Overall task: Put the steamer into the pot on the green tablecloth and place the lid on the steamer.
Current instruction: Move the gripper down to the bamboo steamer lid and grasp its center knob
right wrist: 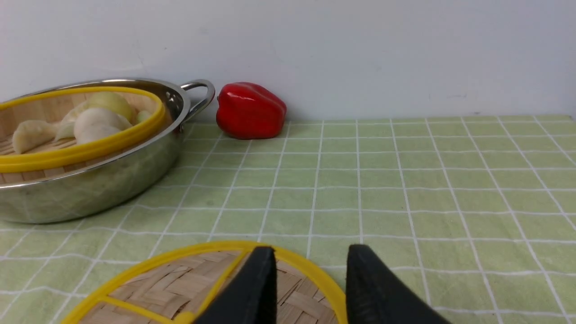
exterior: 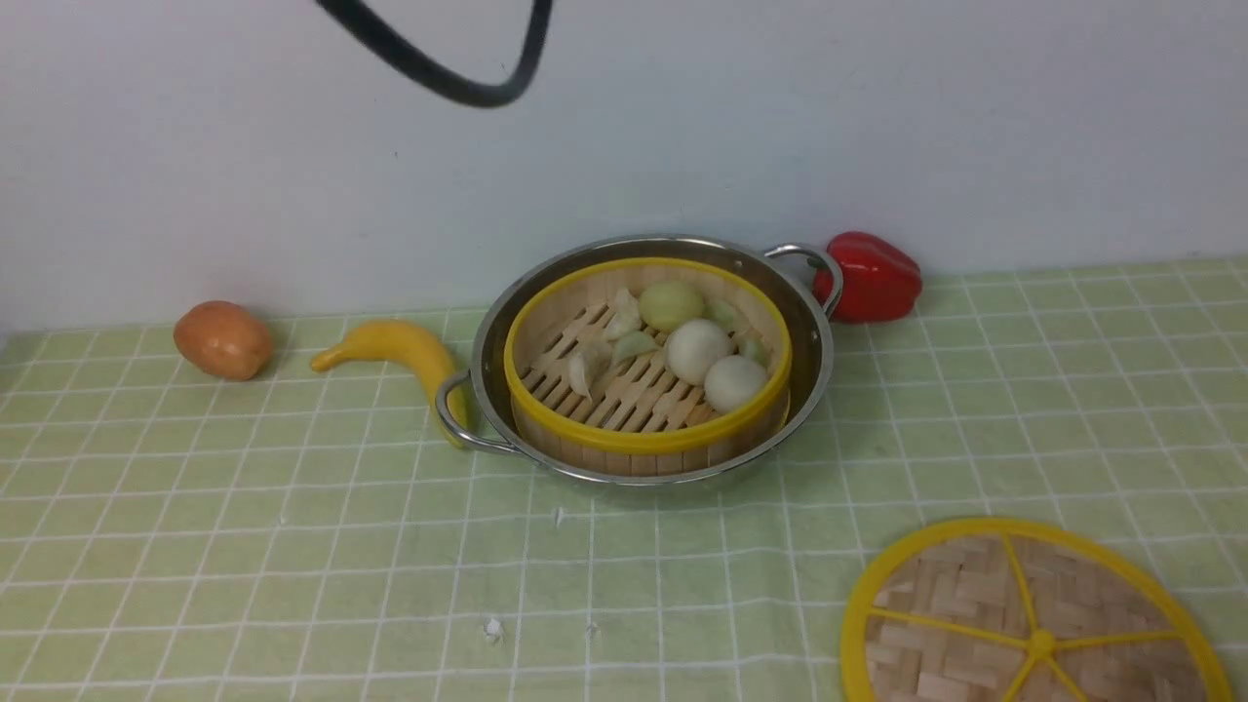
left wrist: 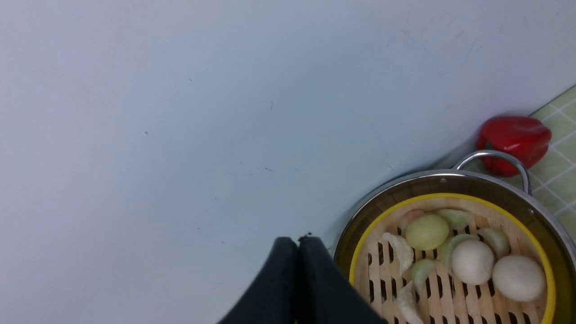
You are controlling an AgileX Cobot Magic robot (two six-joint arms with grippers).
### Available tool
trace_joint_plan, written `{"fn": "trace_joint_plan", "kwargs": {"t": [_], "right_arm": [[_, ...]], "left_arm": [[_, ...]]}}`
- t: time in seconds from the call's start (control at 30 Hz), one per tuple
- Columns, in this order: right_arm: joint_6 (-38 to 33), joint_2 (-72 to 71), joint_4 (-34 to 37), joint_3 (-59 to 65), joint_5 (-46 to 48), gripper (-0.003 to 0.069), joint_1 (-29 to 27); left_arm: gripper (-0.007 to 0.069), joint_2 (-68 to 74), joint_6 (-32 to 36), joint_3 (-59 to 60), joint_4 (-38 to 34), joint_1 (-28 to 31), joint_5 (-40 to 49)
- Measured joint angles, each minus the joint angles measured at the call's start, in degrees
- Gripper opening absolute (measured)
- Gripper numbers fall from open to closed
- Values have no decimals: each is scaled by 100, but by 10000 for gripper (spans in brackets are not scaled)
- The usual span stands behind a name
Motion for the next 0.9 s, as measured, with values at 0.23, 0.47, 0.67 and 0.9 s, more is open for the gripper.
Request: {"fn": "trace_joint_plan", "kwargs": {"t": [0.23,0.47,0.67,0.9], "right_arm": [[0,0,0,0,0,240,0],[0,0,0,0,-5,240,0],[0,0,0,0,-5,240,0],[0,0,0,0,-5,240,0]], "left_arm": [[-15,-47,-5,0,-6,0,18],[0,-213,-530,237,-131,0,26],[3,-1579,-1024,2084,-207,0,20],[12,-4403,-1359,5766,-420,925,-1485]]}}
